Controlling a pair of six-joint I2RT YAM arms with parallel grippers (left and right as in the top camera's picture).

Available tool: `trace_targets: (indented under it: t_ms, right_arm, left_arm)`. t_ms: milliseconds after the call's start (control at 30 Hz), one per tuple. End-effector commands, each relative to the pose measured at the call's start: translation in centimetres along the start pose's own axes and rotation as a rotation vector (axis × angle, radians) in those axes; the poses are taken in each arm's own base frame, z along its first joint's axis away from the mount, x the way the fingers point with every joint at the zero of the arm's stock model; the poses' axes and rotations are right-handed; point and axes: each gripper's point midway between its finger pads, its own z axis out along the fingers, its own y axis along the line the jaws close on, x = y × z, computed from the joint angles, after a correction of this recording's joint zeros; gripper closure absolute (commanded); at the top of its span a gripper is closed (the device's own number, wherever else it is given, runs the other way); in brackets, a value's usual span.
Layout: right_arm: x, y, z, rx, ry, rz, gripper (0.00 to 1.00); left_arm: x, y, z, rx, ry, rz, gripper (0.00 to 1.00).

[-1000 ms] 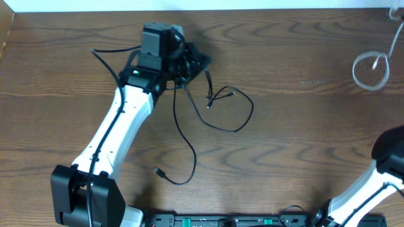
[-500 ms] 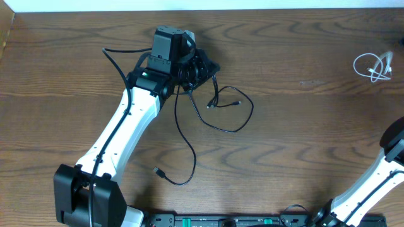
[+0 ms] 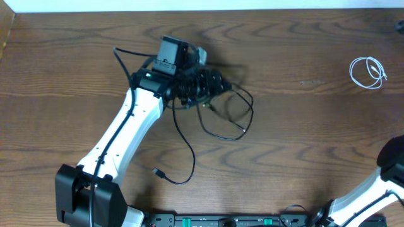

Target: Untangle cables

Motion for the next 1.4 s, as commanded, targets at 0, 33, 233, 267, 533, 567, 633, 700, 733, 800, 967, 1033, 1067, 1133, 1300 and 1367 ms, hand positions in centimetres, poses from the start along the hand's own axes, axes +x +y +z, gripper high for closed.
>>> trace_targets:
  t_ms: [0, 33, 233, 267, 533, 567, 633, 700, 733, 800, 967, 1033, 1067, 1133, 1300, 1367]
  right_arm:
    - [2.1, 3.5, 0.0, -0.05, 0.05, -0.081, 0.01]
    - [3.0, 4.2, 0.2, -0.056, 0.079, -0.091, 0.01]
    - [8.8, 8.2, 2.3, -0.088, 0.251, -0.309, 0.01]
    - [9.8, 8.9, 2.6, -0.095, 0.275, -0.352, 0.01]
    - [18.8, 12.6, 7.2, -0.092, 0.497, -0.491, 0.14]
    - [19.9, 12.9, 7.9, -0.091, 0.519, -0.496, 0.16]
    - [22.1, 13.3, 9.3, -0.091, 0.56, -0.519, 0.19]
    - [24.0, 13.4, 10.5, -0.075, 0.584, -0.516, 0.2]
    - [24.6, 13.3, 10.9, -0.064, 0.59, -0.507, 0.21]
    - [26.0, 13.5, 12.0, -0.057, 0.599, -0.493, 0.23]
    - [29.1, 13.6, 15.4, -0.057, 0.583, -0.428, 0.32]
    - [29.9, 13.7, 16.5, -0.062, 0.567, -0.397, 0.36]
    - [30.1, 13.8, 17.0, -0.07, 0.558, -0.393, 0.4]
    - [30.9, 14.0, 18.0, -0.086, 0.539, -0.386, 0.45]
    - [32.9, 14.3, 19.7, -0.111, 0.509, -0.375, 0.54]
    - [33.4, 14.6, 20.2, -0.119, 0.495, -0.376, 0.56]
  left_arm:
    - [2.4, 0.0, -0.1, -0.011, 0.09, 0.172, 0.11]
    - [2.9, 0.5, -0.2, -0.023, 0.111, 0.174, 0.1]
    - [1.5, 3.1, -1.5, -0.093, 0.069, 0.056, 0.09]
    - [1.1, 3.7, -1.8, -0.119, 0.049, 0.012, 0.09]
    - [-1.0, 7.1, -3.1, -0.255, -0.066, -0.18, 0.09]
    - [-1.1, 7.2, -3.2, -0.263, -0.071, -0.184, 0.09]
    - [-1.1, 7.3, -3.2, -0.268, -0.075, -0.19, 0.09]
    - [-1.1, 7.3, -3.2, -0.268, -0.074, -0.191, 0.1]
    - [-1.1, 7.3, -3.1, -0.269, -0.073, -0.191, 0.1]
    - [-1.1, 7.4, -3.1, -0.269, -0.072, -0.192, 0.09]
    - [-1.4, 7.7, -3.2, -0.286, -0.089, -0.212, 0.09]
    - [-1.4, 7.7, -3.2, -0.285, -0.089, -0.211, 0.1]
    - [-1.4, 7.7, -3.2, -0.286, -0.089, -0.211, 0.1]
    - [-1.4, 7.7, -3.2, -0.286, -0.089, -0.212, 0.09]
    - [-1.4, 7.6, -3.2, -0.284, -0.092, -0.211, 0.1]
    - [-1.5, 7.7, -3.2, -0.287, -0.094, -0.212, 0.09]
